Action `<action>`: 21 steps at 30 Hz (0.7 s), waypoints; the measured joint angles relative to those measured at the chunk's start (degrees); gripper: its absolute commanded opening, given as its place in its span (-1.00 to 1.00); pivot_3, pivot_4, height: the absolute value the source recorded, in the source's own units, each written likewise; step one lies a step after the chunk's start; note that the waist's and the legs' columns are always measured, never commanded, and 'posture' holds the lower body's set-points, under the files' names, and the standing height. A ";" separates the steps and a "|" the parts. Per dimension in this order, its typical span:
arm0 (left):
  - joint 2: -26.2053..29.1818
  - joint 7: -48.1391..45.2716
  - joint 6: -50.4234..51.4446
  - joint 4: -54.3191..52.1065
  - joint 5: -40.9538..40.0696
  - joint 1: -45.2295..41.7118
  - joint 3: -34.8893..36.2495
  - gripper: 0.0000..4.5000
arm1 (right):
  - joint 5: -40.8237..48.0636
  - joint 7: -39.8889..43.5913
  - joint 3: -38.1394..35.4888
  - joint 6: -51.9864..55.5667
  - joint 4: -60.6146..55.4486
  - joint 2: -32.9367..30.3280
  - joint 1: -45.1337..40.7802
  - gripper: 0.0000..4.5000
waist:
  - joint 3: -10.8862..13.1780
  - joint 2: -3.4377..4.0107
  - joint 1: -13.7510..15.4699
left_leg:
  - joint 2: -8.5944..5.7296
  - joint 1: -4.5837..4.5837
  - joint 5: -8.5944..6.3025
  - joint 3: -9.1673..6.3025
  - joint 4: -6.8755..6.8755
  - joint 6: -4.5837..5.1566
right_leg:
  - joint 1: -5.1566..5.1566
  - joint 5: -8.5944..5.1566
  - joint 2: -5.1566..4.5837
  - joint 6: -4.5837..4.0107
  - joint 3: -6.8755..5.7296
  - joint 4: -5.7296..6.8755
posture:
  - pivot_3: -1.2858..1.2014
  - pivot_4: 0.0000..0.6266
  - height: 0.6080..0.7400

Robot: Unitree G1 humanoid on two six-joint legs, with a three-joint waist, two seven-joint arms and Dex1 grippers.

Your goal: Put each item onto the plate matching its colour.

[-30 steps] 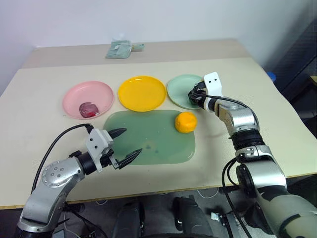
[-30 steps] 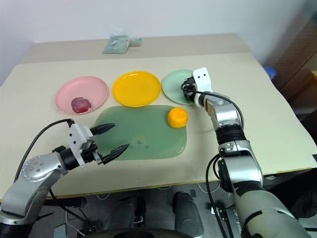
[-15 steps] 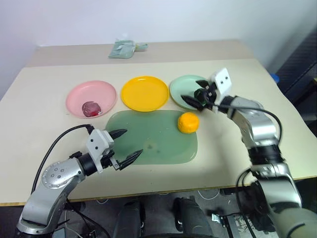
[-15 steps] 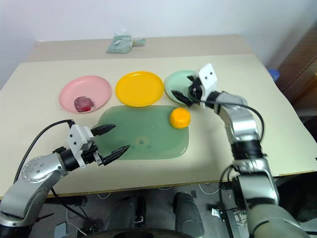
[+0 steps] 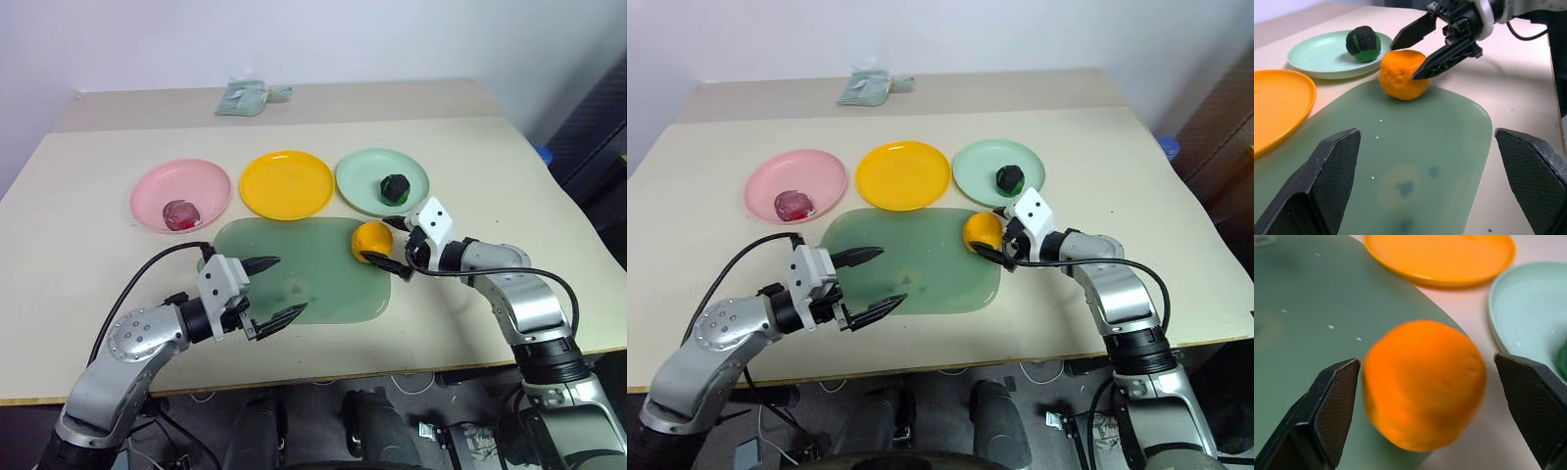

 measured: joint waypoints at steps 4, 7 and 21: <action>0.00 0.05 0.02 0.00 0.00 0.01 -0.01 1.00 | -0.38 -0.26 0.03 0.01 0.95 0.26 -0.03 0.88 | 0.00 0.00 0.04 | -0.01 0.00 0.00 0.00 0.00 0.00 | 0.00 0.00 -0.01 0.00 0.00 0.00 | 0.03 -0.52 1.00; 0.00 0.39 0.10 -0.06 0.00 0.23 -0.01 1.00 | -0.37 -0.20 0.04 0.09 0.95 0.40 -0.10 0.45 | 0.00 0.00 0.02 | -0.01 0.00 0.00 -0.01 0.00 0.00 | 0.00 0.00 0.00 0.00 0.00 0.00 | 0.03 -0.52 1.00; -7.63 17.06 -0.41 7.02 5.37 1.14 9.55 1.00 | -2.28 -10.20 3.05 4.22 4.97 15.57 -16.57 0.35 | -0.01 0.00 -0.32 | 0.04 0.02 0.03 -0.04 0.00 -0.05 | -0.05 0.08 0.10 0.13 -0.01 0.16 | 0.03 -0.52 1.00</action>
